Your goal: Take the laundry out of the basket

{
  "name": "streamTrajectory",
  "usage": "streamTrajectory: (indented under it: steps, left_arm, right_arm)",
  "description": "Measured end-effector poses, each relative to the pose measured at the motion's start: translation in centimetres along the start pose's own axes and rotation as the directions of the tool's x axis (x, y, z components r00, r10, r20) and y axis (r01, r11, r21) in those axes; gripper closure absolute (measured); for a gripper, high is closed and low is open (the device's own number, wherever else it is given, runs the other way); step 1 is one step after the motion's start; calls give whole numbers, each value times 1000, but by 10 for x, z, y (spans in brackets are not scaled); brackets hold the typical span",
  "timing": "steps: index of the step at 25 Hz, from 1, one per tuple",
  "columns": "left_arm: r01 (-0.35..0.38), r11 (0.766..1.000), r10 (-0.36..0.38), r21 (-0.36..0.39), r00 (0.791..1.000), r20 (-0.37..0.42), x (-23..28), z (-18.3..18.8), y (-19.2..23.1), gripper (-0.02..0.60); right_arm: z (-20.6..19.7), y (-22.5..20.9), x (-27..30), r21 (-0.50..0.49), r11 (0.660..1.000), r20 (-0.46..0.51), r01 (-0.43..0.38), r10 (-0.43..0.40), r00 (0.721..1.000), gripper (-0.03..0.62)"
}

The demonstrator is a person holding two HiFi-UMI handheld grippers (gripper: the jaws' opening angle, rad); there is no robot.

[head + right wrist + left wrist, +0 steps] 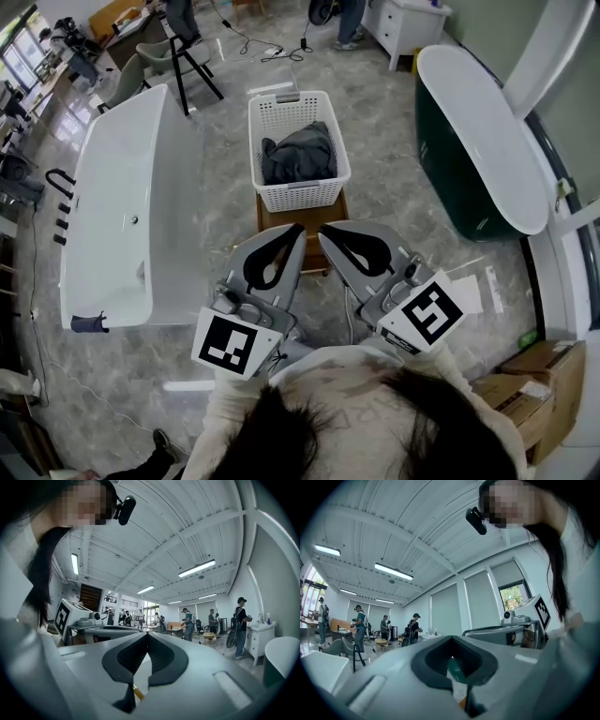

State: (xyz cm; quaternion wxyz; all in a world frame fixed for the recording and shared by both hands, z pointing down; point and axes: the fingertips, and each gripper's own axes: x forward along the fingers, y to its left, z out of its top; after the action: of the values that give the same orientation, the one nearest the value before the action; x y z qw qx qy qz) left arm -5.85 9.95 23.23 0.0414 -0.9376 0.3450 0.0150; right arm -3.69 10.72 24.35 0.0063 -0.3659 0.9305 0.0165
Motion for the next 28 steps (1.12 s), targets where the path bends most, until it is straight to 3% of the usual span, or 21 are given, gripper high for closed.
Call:
streamTrajectory:
  steps: [7,13,22,28]
  left_arm:
    - [100,995,-99,20,995,-15,9,-15,32,581]
    - [105,994,-105,-6,994,-15,58,-27,41,581]
    - [-31,1000,31,6,999,-27,182,-28,24,581]
    - [-183,983,183,-12,983,-21,235,-25,18,581]
  right_arm:
    - [-8,-15,32,-48,993,7,110,-110,994,571]
    - [-18,-68,29,-30,992,2,119,-119,993,571]
    - [-9,-188,12,-23,999,12,-36,36,999,571]
    - [-5,-238,3,-23,981,19,-194,194,981,571]
